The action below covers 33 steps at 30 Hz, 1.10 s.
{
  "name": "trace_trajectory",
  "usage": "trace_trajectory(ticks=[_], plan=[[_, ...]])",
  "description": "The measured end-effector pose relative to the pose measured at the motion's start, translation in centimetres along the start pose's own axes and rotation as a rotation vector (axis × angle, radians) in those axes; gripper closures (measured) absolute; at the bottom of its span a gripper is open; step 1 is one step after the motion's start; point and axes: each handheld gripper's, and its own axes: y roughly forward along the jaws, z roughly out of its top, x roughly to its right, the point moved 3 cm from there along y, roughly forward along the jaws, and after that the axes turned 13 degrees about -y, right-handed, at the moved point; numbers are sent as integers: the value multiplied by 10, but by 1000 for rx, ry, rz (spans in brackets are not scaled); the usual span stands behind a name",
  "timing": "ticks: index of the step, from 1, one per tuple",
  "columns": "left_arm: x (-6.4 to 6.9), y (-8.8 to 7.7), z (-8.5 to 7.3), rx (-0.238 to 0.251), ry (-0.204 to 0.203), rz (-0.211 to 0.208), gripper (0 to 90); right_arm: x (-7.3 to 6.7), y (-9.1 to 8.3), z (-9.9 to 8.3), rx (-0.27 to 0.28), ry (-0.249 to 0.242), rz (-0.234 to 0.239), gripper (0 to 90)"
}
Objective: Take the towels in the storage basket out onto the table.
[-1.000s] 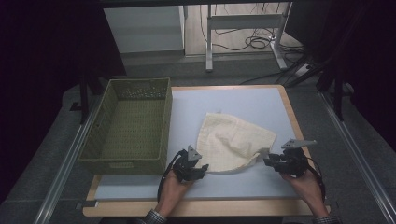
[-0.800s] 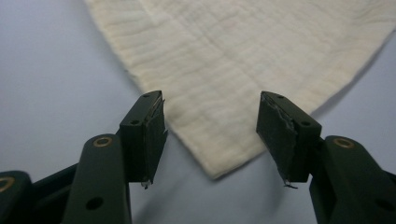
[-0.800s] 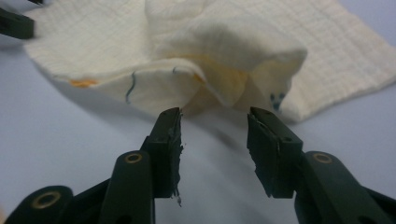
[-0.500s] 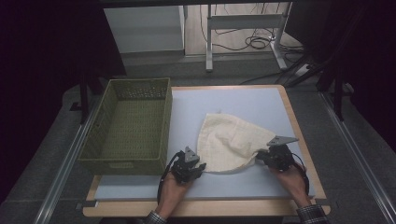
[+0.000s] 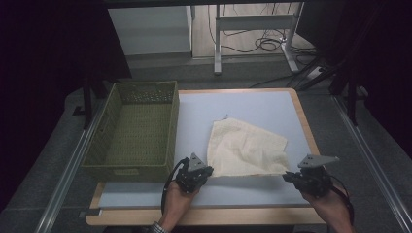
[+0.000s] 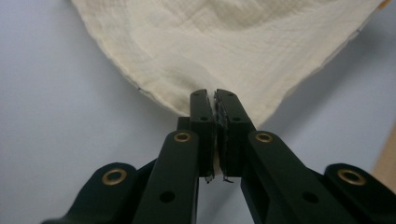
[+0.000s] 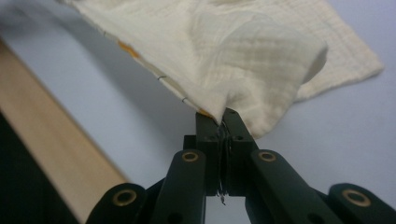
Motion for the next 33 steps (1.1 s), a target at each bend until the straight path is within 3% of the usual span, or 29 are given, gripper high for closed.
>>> trace_trajectory(ticks=[3,5,10,15,17,18,21,26,29,32,33], plan=[[8,-9,-10,-21,6,-36,850,-13,-9,-18,-16,26,47,812],[9,-12,-13,-21,12,-34,772,-15,-12,-26,-16,40,53,766],[6,-12,0,-9,16,-2,630,-5,-21,-33,11,69,4,692],[0,4,19,-11,20,54,549,10,-13,-28,39,85,-29,671],[-3,16,31,-9,22,73,540,26,1,-23,54,121,-48,684],[-3,16,31,-9,22,73,535,26,1,-23,54,121,-48,684],[-12,34,53,3,13,109,528,50,25,-19,46,171,-67,710],[-31,55,80,8,-19,172,533,76,46,-13,40,197,-108,711],[-42,69,93,4,-39,188,556,87,54,-11,36,211,-129,710],[-49,78,100,-2,-46,212,574,96,59,-9,38,223,-141,724],[-58,88,107,0,-54,230,589,106,65,-6,35,233,-154,751]])
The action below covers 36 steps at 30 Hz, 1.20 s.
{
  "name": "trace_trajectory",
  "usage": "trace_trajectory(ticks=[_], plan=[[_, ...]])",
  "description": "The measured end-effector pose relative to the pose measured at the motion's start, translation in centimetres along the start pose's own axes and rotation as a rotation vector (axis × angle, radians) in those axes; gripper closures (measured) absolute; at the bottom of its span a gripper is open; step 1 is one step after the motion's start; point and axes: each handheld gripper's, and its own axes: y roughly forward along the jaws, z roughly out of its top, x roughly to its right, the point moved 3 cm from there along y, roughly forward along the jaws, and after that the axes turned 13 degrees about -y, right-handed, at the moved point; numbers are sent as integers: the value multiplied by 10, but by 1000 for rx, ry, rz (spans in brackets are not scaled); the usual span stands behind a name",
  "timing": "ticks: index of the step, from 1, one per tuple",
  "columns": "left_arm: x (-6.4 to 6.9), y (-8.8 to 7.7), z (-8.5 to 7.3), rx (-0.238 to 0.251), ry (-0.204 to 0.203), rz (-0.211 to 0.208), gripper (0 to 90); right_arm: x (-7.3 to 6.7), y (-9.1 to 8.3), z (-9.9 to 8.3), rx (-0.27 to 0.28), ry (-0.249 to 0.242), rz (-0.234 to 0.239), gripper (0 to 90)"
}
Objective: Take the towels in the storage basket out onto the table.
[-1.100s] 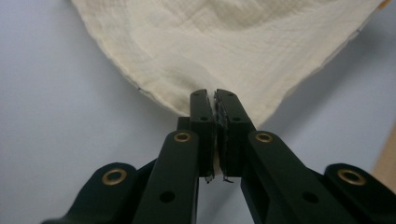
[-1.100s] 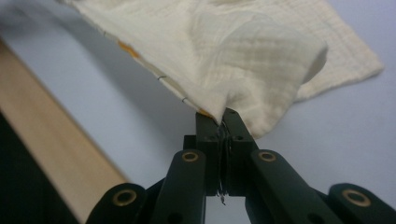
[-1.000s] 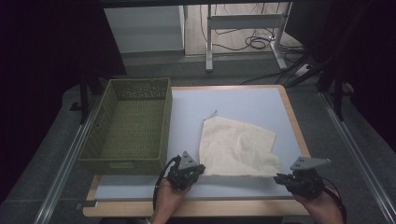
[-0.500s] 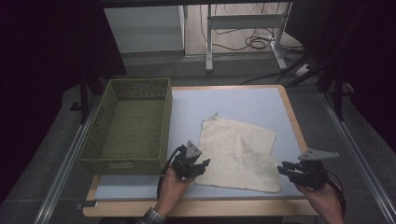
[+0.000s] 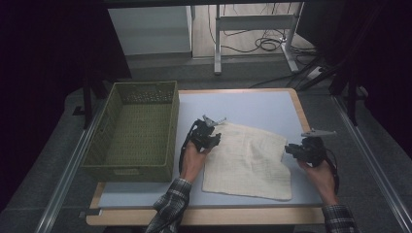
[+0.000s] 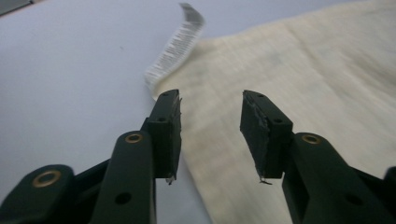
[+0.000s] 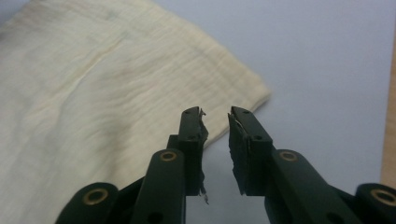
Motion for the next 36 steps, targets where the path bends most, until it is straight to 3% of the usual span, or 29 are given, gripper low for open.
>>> trace_trajectory(ticks=[6,12,15,17,19,20,22,24,25,27,33,34,36], plan=[[-20,25,21,29,-31,51,623,18,18,10,-30,6,-46,776],[-30,46,27,0,-44,72,583,29,33,10,-52,21,-59,708],[-32,59,22,-29,-41,68,507,30,42,9,-42,19,-46,656],[-33,60,20,-24,-48,60,500,29,44,9,-46,13,-44,648],[-31,63,19,-22,-78,22,503,26,49,10,-62,-20,-61,671],[-31,63,18,-25,-86,4,539,24,50,12,-68,-26,-61,747],[-30,63,16,-28,-145,-51,674,22,51,15,-79,-28,-23,849],[-29,63,17,-44,-169,-99,789,21,53,18,-99,-50,-25,865],[-29,63,17,-44,-169,-99,836,22,54,20,-108,-60,-35,867],[-27,62,18,-49,-150,-88,869,23,54,22,-118,-72,-42,868],[-32,52,36,25,-134,-67,882,42,48,45,-86,-76,-95,868],[-35,45,45,59,-132,-68,882,47,43,59,-56,-86,-121,867],[-35,40,49,78,-139,-77,881,49,40,67,-30,-74,-123,867]])
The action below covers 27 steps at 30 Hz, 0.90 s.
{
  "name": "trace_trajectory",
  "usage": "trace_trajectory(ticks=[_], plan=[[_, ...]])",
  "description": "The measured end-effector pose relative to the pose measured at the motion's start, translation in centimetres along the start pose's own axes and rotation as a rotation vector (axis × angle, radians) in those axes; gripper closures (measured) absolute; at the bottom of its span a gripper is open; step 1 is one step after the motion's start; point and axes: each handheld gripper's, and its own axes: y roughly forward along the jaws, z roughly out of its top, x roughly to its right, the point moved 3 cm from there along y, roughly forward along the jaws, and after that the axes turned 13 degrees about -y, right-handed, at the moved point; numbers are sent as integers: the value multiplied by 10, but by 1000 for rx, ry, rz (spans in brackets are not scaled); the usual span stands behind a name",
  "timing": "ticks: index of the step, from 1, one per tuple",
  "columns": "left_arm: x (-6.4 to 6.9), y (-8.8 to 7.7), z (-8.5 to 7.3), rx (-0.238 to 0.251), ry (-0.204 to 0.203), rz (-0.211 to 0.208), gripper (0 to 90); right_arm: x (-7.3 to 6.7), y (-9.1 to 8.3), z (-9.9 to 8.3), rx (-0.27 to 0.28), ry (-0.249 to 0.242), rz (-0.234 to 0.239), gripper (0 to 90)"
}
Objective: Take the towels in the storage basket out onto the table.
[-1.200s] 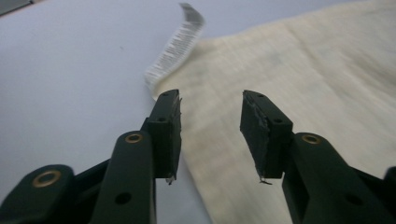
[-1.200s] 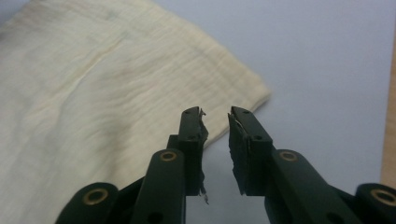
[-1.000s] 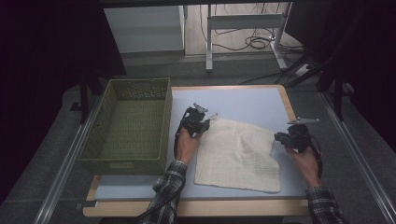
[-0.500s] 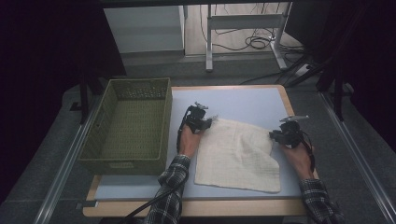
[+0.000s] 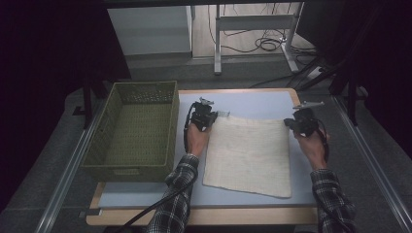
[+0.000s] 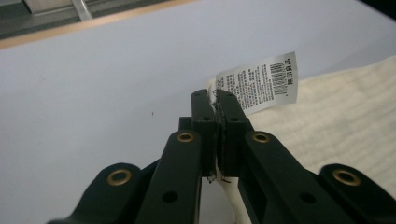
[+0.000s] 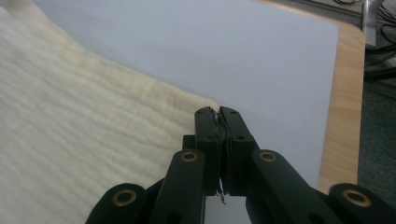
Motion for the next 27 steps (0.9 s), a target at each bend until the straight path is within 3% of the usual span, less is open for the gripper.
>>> trace_trajectory(ticks=[3,7,12,17,20,27], plan=[[1,-7,-3,17,27,5,879,-3,-5,8,23,-9,14,866],[3,-16,-8,33,32,2,877,-10,-10,4,25,-38,23,865],[16,-39,-19,56,92,31,876,-15,-25,-12,43,-27,51,866],[25,-57,-34,67,123,40,874,-22,-40,-26,66,-17,89,865],[30,-64,-46,72,121,37,873,-30,-51,-37,72,-19,119,865],[39,-78,-74,62,159,34,873,-49,-72,-62,53,-26,187,866]])
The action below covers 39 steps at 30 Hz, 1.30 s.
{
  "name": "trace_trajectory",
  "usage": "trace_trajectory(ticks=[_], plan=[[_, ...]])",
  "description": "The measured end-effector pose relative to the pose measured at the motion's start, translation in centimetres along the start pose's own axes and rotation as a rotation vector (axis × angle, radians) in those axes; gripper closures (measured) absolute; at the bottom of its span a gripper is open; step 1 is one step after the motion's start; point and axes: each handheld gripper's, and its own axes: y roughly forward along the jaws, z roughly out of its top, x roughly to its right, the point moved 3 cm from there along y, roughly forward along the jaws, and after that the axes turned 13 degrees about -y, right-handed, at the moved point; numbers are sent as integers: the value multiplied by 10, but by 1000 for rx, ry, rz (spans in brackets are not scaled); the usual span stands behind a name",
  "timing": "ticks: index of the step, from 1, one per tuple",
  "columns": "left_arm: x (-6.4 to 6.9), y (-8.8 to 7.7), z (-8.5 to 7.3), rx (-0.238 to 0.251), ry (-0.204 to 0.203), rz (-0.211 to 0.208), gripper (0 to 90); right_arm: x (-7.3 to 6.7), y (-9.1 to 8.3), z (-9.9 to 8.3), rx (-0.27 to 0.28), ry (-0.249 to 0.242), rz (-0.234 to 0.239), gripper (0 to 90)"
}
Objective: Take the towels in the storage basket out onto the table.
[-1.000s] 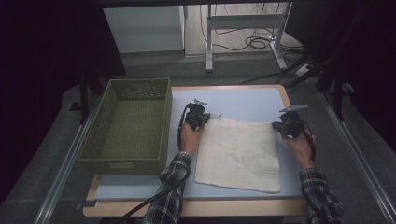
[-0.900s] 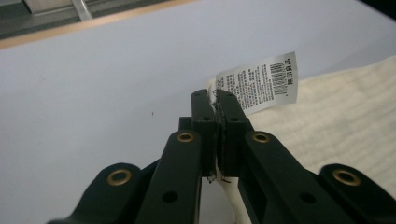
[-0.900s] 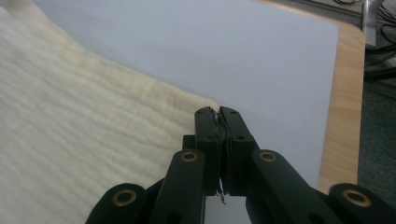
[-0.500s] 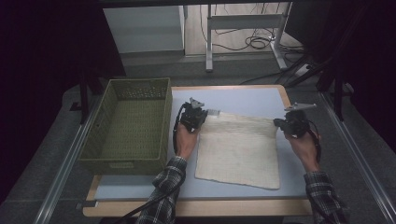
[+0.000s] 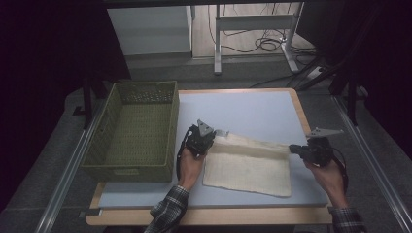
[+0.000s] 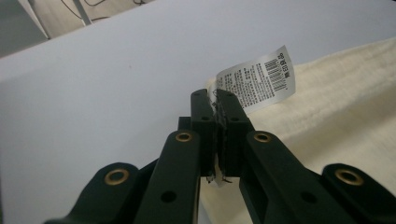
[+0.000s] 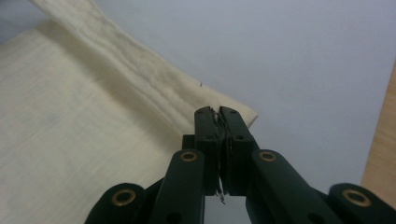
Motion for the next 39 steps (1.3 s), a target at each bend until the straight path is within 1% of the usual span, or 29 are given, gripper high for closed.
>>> trace_trajectory(ticks=[1,2,3,5,6,7,8,9,10,11,12,13,14,15,16,18,21,22,23,24,26,27,31,33,36,37,38,39], plan=[[0,-2,-3,-1,-4,-4,873,-3,-2,-2,7,-2,6,866],[0,-2,-3,-1,-4,-4,872,-7,-4,-5,11,0,13,866],[1,-6,-10,-12,-7,-17,872,-10,-6,-7,10,-1,13,866],[1,-12,-16,-16,-15,-29,872,-17,-9,-11,9,-6,12,866],[1,-12,-16,-16,-15,-29,871,-17,-9,-11,9,-6,12,866],[2,-16,-20,-19,-19,-37,871,-21,-10,-14,15,-10,15,866],[3,-21,-24,-21,-20,-48,870,-29,-14,-19,17,-12,15,866],[3,-21,-24,-21,-20,-48,870,-29,-14,-19,17,-12,15,866],[5,-25,-29,-28,-20,-58,869,-35,-17,-22,20,-19,16,866],[5,-25,-29,-28,-20,-58,868,-38,-18,-24,21,-26,16,866],[7,-27,-32,-33,-19,-65,868,-38,-18,-24,21,-26,16,866],[9,-32,-38,-36,-13,-72,868,-44,-21,-29,22,-36,15,866],[9,-32,-38,-36,-13,-72,868,-46,-23,-30,26,-37,18,866],[12,-36,-43,-36,-9,-77,868,-48,-24,-32,28,-38,19,866],[12,-36,-43,-36,-9,-77,868,-50,-26,-34,29,-39,22,866],[14,-43,-49,-36,2,-82,868,-55,-29,-38,34,-38,27,866],[15,-47,-53,-34,3,-85,867,-61,-32,-44,35,-38,37,865],[15,-49,-55,-34,5,-90,867,-61,-32,-44,35,-38,37,865],[15,-51,-59,-41,6,-95,865,-65,-32,-47,35,-38,54,863],[15,-52,-61,-47,8,-95,863,-68,-31,-49,28,-41,58,863],[14,-52,-64,-54,10,-96,861,-70,-30,-51,24,-45,60,862],[14,-52,-68,-67,7,-99,860,-73,-28,-55,15,-46,70,860],[14,-53,-75,-93,5,-106,849,-77,-27,-60,11,-39,85,856],[15,-57,-82,-112,5,-109,831,-81,-29,-64,13,-35,98,847],[15,-62,-86,-114,3,-105,775,-84,-31,-66,18,-33,105,824],[15,-69,-90,-114,-6,-102,747,-86,-34,-69,15,-30,113,786],[15,-69,-90,-114,-6,-102,734,-86,-34,-69,15,-30,113,786],[15,-77,-95,-117,-17,-98,734,-88,-35,-71,13,-30,113,778]])
